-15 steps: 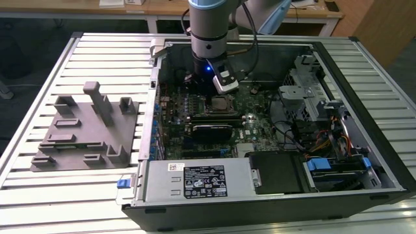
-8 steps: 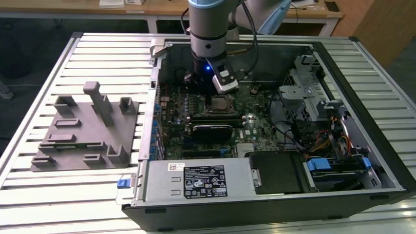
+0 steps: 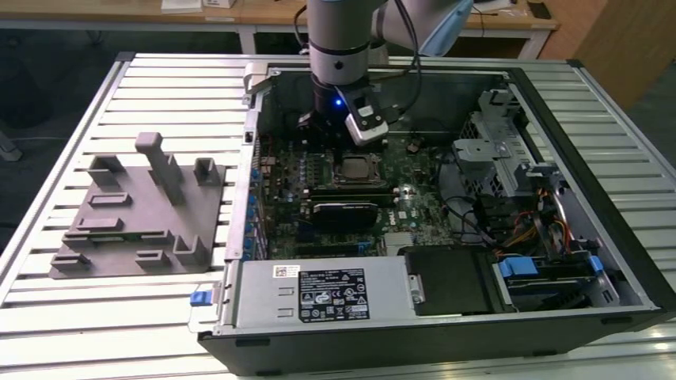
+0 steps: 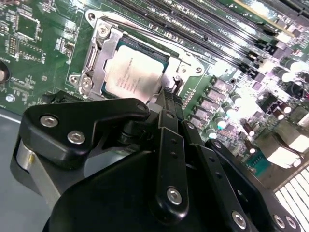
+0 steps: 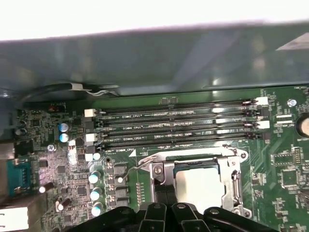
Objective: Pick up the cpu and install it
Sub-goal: 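Close the cpu cover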
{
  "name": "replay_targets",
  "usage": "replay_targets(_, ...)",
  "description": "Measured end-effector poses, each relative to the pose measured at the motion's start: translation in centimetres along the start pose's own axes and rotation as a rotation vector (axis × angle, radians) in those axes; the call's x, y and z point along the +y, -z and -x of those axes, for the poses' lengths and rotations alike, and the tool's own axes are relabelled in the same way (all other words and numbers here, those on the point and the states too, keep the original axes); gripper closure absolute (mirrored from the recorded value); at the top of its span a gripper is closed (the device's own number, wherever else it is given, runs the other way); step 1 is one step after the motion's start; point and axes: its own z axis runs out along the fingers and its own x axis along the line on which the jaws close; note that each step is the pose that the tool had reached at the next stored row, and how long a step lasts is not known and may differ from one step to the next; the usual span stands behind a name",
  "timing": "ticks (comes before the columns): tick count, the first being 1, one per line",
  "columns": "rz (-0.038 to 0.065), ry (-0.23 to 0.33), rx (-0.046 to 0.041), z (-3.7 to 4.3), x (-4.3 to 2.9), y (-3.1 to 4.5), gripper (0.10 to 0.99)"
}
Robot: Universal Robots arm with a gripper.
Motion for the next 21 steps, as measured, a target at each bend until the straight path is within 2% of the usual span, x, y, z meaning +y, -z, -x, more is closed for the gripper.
replay_targets(6, 0.000, 0.000, -0.0008, 0.04, 0.02, 1.02, 0.980)
replay_targets(12, 0.000, 0.000, -0.0008, 0.09, 0.02, 1.04, 0.980)
replay_targets(21, 0.000, 0.000, -0.0009, 1.89, 0.22, 0.95, 0.980)
